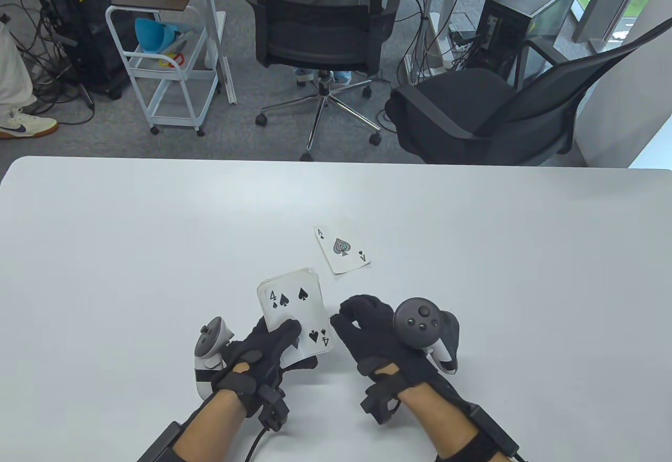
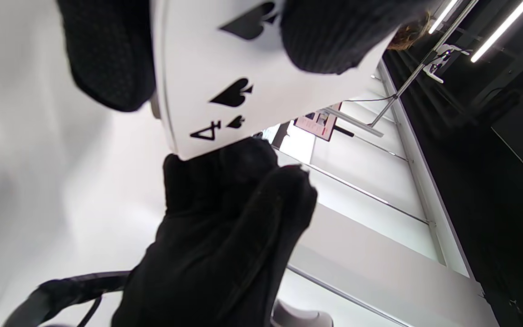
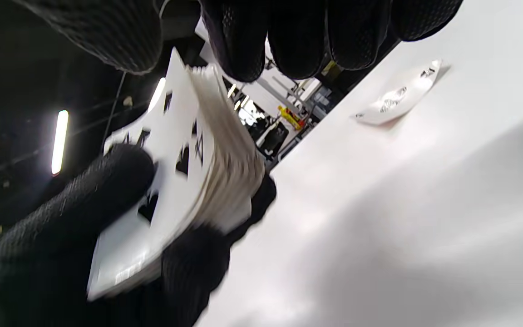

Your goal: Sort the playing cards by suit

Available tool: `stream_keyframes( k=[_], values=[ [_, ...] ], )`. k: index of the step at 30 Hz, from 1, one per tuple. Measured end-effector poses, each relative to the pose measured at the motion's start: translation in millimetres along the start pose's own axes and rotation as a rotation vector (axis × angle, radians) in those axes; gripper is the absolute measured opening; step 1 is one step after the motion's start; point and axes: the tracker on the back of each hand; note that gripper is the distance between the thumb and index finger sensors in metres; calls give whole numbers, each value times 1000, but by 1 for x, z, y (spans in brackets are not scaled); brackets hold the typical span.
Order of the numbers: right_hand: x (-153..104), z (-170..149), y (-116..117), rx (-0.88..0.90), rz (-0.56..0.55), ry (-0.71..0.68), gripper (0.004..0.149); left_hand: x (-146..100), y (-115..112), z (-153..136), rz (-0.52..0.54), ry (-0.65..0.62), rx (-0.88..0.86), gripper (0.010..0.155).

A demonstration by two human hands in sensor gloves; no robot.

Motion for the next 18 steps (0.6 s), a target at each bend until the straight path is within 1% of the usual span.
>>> stream_keyframes(
  k=[2, 4, 6, 9, 11, 15, 18],
  values=[
    [-5, 2, 8, -58, 4, -16, 64, 1, 0, -1, -7, 0, -2, 66],
    [-7, 4, 13, -113, -29, -8, 66, 1, -1, 0, -13, -1, 7, 67],
    [-6, 5, 18, -168, -62, -19, 65, 2, -1, -1, -16, -2, 21, 67],
    [-2, 2, 24, -198, -78, -30, 59, 3, -3, -3, -27, 9, 20, 67],
    [-2, 0, 27, -152, -112, -53, 53, 4, -2, -4, -1, 4, 48, 66],
    [0, -3, 23, -142, -163, -55, 41, 5, 0, -6, -5, 26, 14, 69],
    [5, -5, 17, -155, -157, -30, 38, 6, 0, -8, -2, 37, -16, 71]
  ],
)
Point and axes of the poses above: the tracker on the back of each hand, its own z axis roughly to the thumb side, its own x axis roughly from the wrist to the fingertips, y = z × x, and after that the axes turned 7 degrees about z, right-handed
